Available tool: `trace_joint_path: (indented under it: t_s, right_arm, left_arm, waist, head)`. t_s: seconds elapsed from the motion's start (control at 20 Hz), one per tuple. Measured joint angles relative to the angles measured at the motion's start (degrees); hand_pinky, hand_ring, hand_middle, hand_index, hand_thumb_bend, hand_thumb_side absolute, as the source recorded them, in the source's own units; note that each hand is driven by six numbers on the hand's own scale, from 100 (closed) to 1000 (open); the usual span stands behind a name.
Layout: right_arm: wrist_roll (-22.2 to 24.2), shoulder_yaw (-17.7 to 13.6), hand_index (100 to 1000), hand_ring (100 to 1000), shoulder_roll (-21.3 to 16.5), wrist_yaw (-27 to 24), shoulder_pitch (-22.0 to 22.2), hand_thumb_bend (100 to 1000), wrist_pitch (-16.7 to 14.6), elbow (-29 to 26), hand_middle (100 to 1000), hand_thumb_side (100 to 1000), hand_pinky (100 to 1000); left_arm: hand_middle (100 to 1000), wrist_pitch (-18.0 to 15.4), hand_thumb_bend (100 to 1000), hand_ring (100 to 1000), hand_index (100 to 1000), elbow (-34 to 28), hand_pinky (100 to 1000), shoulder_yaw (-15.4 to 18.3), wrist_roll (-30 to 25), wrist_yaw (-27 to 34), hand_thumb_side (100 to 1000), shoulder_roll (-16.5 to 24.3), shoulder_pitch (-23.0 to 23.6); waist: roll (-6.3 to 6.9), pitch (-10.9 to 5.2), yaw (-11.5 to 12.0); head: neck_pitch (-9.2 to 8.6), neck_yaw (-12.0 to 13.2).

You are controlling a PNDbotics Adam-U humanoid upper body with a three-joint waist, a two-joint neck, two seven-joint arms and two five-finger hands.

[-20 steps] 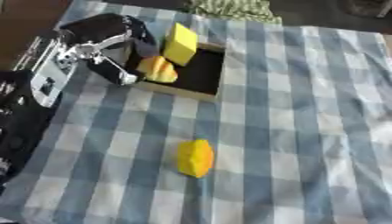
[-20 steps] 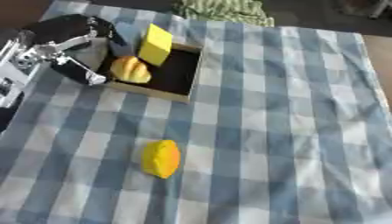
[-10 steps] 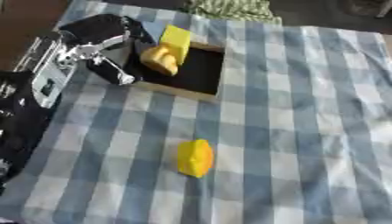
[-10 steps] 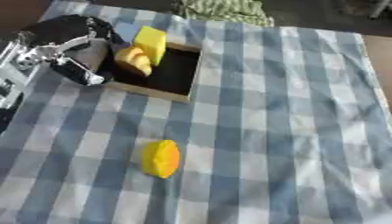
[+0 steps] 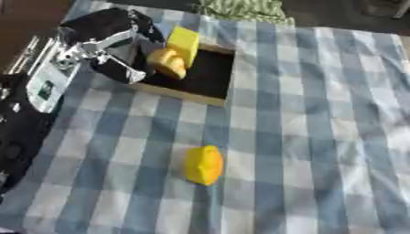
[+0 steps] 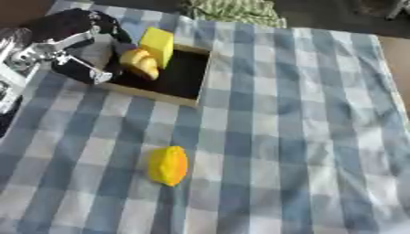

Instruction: Pick up objects on the table and place them in the box.

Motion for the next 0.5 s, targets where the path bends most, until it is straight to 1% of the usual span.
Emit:
trace_joint_path:
  t_s: [0.1,0.2,0.3,0.35,0.5]
  right_arm:
    - [0.0,-0.08,701,888,0.0,0.0,0.02,100,0.0,0.0,504,470,988]
    - [0.0,-0.17,701,888,0.0,0.0,0.02,100,0.0,0.0,504,470,988]
    - [-0.01,-0.27,701,888,0.0,0.0,0.03,100,0.0,0.0,505,470,987]
    - [-0.02,-0.27,701,889,0.0,0.0,0.02,100,0.0,0.0,505,470,987]
    - [-0.05,-0.27,702,889,-0.02,0.0,-0.06,100,0.0,0.0,506,470,985]
  left_arm:
    - [622,0.17,195,721,770,-2.32,837,-0.27,-0.63,1.85,115,0.54,0.19]
    - [626,-0.26,160,725,775,-5.04,842,-0.82,-0.72,3.63,112,1.34,0.66]
    - [649,-1.15,131,740,800,-8.09,858,-1.9,-0.13,5.63,110,2.7,1.47]
    - [668,-1.64,101,753,825,-9.46,874,-2.61,0.22,6.48,108,3.41,1.92]
    - [693,-3.12,109,772,848,-14.03,891,-5.7,1.33,9.35,116,5.98,3.8]
  waist:
    - [0.0,0.0,0.03]
    - [0.0,0.0,0.09]
    - [0.02,0.0,0.17]
    - [0.02,0.0,0.21]
    - [0.02,0.0,0.37]
  head:
    - [0.07,-0.17]
    - [0.22,-0.48]
    - [0.57,-1.03]
    - [0.58,-1.25]
    - [0.64,-1.69]
